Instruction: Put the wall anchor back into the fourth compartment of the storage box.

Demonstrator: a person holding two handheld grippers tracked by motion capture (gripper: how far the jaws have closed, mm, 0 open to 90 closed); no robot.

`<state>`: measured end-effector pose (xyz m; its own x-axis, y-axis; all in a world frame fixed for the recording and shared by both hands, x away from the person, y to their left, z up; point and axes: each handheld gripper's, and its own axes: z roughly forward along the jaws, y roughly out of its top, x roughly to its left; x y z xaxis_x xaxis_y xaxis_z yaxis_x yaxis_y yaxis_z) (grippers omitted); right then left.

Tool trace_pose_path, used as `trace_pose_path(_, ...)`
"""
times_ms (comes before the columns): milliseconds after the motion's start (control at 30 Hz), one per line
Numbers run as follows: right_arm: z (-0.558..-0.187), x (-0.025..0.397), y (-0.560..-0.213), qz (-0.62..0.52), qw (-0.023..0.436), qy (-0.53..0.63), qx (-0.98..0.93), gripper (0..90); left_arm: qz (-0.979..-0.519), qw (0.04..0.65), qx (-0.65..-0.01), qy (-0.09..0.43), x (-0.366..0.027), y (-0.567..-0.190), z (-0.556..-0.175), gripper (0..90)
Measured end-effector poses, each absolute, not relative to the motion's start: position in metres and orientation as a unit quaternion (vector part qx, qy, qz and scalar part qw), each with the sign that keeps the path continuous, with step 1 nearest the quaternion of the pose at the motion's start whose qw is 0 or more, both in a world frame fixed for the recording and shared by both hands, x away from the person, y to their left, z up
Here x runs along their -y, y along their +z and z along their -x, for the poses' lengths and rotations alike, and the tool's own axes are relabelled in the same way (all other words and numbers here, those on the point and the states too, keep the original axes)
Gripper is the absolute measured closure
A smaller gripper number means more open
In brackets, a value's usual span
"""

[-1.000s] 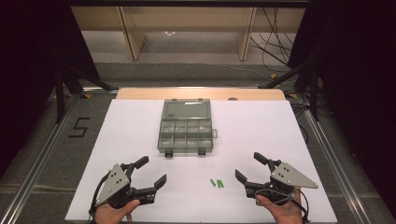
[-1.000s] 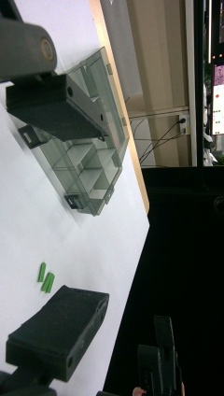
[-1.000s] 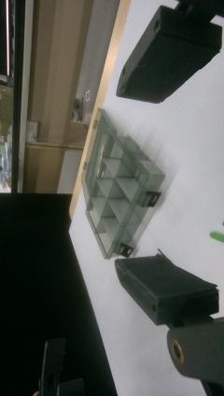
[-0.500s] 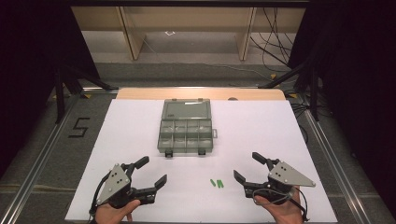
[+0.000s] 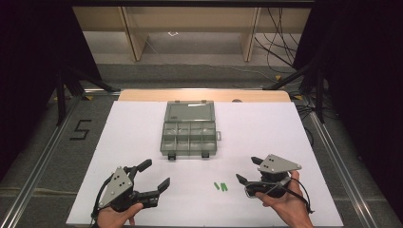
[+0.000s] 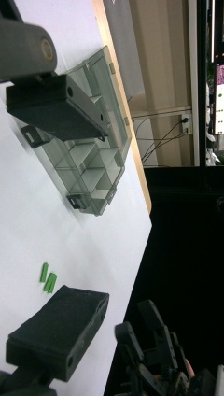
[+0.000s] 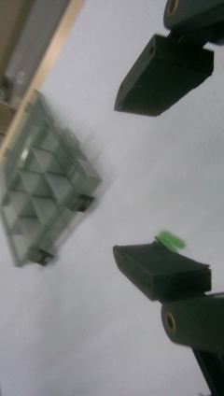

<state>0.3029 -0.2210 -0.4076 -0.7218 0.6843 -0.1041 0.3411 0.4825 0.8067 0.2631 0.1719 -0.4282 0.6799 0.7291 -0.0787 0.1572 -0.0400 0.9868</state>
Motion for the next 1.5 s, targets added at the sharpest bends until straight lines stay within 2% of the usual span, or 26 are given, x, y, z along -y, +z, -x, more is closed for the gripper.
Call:
trace_pose_path(200,-0.313,0.207,-0.412,-0.295,0.186,0.341,-0.873,30.1,-0.683,0.612,-0.324,0.233,-0.172,-0.428,-0.263,16.8)
trace_pose_path(800,-0.336,0.173,-0.433,-0.282,0.12,0.247,-0.919,30.9,-0.682,0.613,-0.324,0.233,-0.172,-0.428,-0.263,16.8)
trace_pose_path(1067,-0.342,0.161,-0.442,-0.27,0.094,0.217,-0.934,37.4,-0.681,0.614,-0.324,0.233,-0.172,-0.428,-0.263,16.8)
trace_pose_path(1100,-0.344,0.159,-0.445,-0.272,0.085,0.212,-0.935,40.3,-0.682,0.613,-0.324,0.233,-0.172,-0.428,-0.263,16.8)
trace_pose_path(1500,-0.352,0.15,-0.454,-0.275,0.067,0.185,-0.941,50.3,-0.681,0.614,-0.324,0.233,-0.172,-0.428,-0.262,16.8)
